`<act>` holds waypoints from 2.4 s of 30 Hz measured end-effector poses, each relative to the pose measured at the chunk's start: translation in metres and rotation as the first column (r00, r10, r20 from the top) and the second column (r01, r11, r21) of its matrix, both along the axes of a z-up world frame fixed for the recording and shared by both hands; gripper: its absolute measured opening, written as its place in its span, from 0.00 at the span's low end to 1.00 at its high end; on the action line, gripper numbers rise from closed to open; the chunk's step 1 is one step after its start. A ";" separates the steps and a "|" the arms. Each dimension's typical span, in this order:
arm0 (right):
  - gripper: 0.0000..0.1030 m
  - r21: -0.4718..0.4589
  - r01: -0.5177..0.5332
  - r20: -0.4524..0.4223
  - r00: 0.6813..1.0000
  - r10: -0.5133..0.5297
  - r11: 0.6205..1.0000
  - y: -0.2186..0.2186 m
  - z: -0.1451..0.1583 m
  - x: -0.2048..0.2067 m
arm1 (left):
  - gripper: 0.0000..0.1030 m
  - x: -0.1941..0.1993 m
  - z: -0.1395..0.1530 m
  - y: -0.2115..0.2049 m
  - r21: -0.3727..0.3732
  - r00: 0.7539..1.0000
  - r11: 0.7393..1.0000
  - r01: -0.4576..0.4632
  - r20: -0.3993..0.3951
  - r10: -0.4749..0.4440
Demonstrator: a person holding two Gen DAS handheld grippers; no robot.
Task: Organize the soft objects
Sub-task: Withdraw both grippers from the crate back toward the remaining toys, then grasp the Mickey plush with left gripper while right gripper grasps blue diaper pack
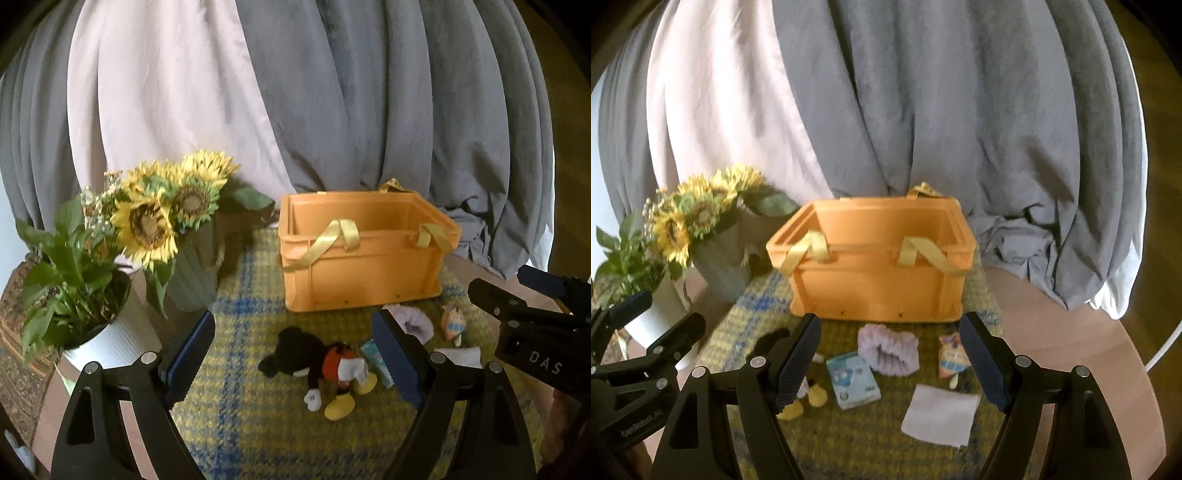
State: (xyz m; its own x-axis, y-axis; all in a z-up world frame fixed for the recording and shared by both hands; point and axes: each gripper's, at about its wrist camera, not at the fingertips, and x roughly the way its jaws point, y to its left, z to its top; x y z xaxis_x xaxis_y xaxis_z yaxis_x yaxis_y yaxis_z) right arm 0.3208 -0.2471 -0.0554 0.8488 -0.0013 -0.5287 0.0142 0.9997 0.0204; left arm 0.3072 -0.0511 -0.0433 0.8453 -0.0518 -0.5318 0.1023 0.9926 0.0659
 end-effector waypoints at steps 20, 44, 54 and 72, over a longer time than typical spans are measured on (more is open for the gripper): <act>0.76 0.029 -0.128 -0.260 0.957 0.132 0.991 0.016 -0.072 0.035 | 0.84 0.025 -0.048 0.007 -0.056 0.977 0.998 0.022 -0.211 -0.034; 0.76 0.082 -0.183 -0.307 0.930 0.199 0.980 0.015 -0.133 0.073 | 0.84 0.089 -0.092 -0.030 -0.114 0.925 0.993 0.016 -0.375 -0.058; 0.75 0.092 -0.176 -0.307 0.931 0.196 0.980 0.019 -0.142 0.085 | 0.77 0.112 -0.116 -0.034 -0.128 0.895 0.991 -0.034 -0.445 -0.026; 0.55 0.095 -0.175 -0.313 0.929 0.196 0.980 0.022 -0.144 0.089 | 0.62 0.107 -0.138 -0.007 -0.142 0.842 0.986 -0.089 -0.539 -0.001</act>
State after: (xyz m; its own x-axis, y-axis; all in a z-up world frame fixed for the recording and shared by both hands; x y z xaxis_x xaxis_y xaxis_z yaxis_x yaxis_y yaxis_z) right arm 0.4098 -0.2251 -0.1994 0.6171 0.1832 -0.7653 -0.1552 0.9817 0.1099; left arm 0.4138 -0.0579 -0.1814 0.4340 -0.1414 -0.8898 0.0324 0.9894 -0.1415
